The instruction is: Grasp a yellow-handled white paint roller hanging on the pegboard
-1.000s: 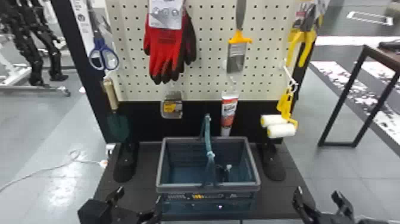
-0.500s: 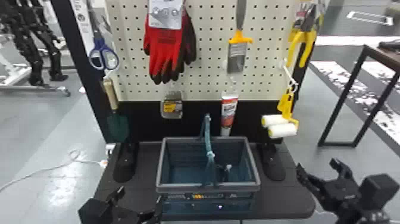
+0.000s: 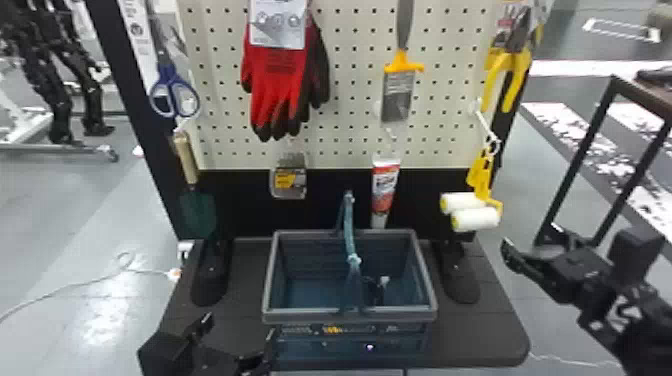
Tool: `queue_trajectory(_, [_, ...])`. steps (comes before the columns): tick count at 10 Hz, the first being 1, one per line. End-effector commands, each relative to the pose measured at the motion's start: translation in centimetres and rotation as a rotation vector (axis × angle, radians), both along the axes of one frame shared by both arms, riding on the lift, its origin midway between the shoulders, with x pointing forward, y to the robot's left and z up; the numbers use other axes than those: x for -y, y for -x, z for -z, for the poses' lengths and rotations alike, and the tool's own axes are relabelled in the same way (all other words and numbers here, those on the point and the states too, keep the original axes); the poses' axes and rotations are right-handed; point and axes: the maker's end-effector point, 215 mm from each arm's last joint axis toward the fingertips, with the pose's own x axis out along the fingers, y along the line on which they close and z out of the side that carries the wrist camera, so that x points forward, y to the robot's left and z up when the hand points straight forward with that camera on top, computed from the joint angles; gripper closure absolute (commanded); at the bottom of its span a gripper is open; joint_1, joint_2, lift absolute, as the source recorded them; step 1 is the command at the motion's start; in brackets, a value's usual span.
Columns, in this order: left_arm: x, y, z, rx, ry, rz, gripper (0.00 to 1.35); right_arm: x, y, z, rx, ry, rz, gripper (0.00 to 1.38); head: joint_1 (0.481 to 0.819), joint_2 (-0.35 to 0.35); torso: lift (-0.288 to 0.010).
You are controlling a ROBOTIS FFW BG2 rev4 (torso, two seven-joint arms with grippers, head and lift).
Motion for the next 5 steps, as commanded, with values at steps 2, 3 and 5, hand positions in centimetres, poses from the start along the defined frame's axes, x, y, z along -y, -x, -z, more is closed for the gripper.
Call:
queue_trajectory(2, [0.6,-0.3,0.1,-0.003,0.001,0.016,0.10,-0.7,-3.2,-0.4,-0.039,-0.031,-0.087,0.23,0.549,0.000,-0.100])
queue_trajectory(3, [0.9,-0.5,0.2,-0.004,0.002,0.023,0.10,-1.6,-4.2,-0.7,-0.050,-0.028,-0.132,0.23,0.549,0.000,-0.100])
queue_trajectory(5, [1.5,-0.8,0.2,-0.003,0.006,0.036,0.10,-2.8,-6.9,-3.8,-0.038,0.017,-0.207,0.23,0.549,0.000,-0.100])
